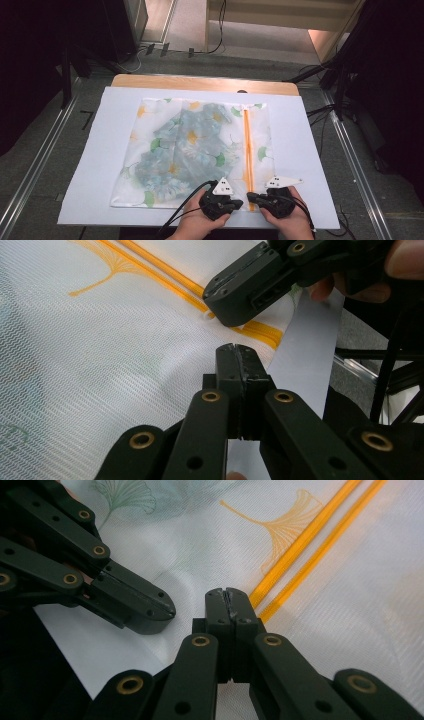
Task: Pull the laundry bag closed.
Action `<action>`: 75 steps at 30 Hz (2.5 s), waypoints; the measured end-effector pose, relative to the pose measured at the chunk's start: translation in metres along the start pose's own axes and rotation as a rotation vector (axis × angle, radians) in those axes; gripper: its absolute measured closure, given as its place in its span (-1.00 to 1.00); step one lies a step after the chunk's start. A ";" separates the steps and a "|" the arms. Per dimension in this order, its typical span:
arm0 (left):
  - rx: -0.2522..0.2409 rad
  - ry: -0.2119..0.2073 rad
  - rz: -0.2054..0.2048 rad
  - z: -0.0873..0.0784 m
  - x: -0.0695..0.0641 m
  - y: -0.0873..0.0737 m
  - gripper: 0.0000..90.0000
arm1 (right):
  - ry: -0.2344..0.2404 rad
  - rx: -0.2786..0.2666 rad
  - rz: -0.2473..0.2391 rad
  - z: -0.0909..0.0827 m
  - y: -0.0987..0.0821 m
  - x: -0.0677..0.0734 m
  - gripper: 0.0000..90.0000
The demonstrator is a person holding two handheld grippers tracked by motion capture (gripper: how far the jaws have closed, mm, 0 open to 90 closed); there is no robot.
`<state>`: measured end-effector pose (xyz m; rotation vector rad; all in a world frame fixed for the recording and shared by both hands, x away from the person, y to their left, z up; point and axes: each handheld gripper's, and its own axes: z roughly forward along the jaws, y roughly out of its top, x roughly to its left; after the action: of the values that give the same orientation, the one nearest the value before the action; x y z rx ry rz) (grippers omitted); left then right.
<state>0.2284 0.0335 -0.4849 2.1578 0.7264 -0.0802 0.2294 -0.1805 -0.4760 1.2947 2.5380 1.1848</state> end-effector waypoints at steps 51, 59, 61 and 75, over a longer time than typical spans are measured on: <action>0.024 -0.008 0.059 0.014 -0.009 0.010 1.00 | -0.003 -0.079 0.105 0.004 0.018 -0.026 1.00; 0.024 -0.016 0.050 0.014 -0.008 0.010 1.00 | -0.042 -0.111 0.099 0.004 0.036 -0.039 1.00; 0.025 -0.018 0.048 0.014 -0.008 0.010 1.00 | -0.051 -0.123 0.094 0.004 0.042 -0.042 1.00; 0.027 -0.013 0.052 0.014 -0.008 0.010 1.00 | -0.082 -0.145 0.092 0.022 0.077 -0.067 1.00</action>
<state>0.2292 0.0146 -0.4843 2.1985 0.6647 -0.0776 0.3322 -0.1880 -0.4596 1.4078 2.3117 1.2783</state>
